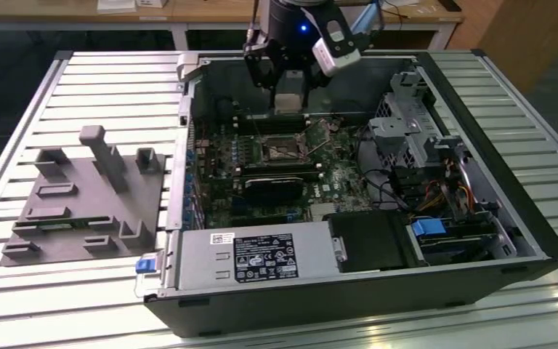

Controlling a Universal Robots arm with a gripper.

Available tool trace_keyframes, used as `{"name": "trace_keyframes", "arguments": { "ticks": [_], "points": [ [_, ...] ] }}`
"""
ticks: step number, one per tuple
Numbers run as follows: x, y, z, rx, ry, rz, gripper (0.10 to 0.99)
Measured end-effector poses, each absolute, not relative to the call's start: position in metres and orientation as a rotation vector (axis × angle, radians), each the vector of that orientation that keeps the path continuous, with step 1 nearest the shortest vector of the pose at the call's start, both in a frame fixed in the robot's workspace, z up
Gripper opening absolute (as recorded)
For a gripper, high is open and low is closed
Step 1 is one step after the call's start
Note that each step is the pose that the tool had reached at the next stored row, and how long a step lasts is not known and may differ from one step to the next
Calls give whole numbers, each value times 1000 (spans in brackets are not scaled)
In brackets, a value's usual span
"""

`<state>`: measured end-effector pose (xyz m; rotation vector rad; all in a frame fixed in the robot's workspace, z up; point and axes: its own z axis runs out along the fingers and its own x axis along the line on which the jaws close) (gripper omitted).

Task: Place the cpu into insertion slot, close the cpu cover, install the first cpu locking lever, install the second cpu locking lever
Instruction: 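Place the cpu into insertion slot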

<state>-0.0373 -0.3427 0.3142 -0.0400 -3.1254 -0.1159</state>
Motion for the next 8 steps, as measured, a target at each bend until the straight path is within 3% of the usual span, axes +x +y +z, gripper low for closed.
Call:
{"name": "trace_keyframes", "arguments": {
  "ticks": [8],
  "points": [
    [-37, -340, 300, -40, -3125, -116, 537]
  ]
}}
